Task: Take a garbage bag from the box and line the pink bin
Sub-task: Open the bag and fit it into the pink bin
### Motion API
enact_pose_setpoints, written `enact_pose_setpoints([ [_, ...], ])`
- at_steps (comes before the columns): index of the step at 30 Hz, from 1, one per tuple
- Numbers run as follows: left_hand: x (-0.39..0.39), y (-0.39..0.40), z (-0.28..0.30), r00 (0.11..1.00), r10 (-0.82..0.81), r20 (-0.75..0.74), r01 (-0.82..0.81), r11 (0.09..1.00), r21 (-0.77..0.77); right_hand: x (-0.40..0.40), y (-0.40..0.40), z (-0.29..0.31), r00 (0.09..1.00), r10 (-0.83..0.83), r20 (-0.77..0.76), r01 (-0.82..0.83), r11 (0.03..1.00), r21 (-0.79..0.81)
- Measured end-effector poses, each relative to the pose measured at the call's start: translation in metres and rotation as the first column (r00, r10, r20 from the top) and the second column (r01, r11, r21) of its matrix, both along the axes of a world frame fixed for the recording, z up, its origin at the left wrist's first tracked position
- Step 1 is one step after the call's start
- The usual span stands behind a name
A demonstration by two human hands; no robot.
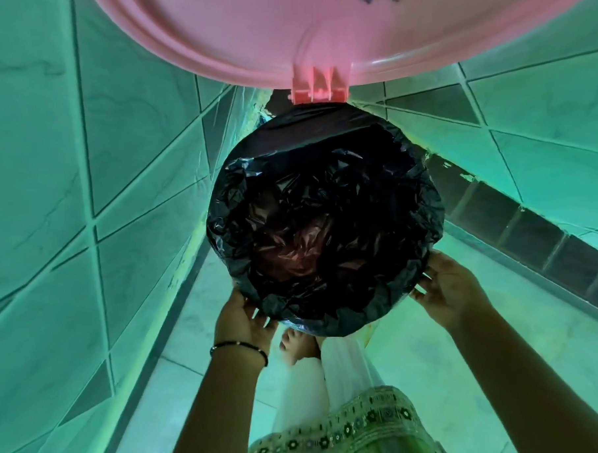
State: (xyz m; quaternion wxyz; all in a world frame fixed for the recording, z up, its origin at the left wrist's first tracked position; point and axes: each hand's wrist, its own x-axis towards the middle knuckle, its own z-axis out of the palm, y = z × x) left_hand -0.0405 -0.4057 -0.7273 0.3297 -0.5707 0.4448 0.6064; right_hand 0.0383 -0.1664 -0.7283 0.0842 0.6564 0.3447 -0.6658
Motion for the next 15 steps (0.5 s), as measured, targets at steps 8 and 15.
enact_pose_setpoints([
  [8,-0.018,-0.001,-0.023,0.998,-0.066,-0.025,0.060,0.984,-0.168,-0.008,0.000,-0.013,0.994,-0.102,0.049,0.100,0.994,0.038],
  [15,-0.023,-0.001,0.002,0.906,-0.391,-0.160,0.224,0.765,-0.603,0.002,-0.010,0.023,0.988,0.053,0.143,-0.139,0.706,0.695],
])
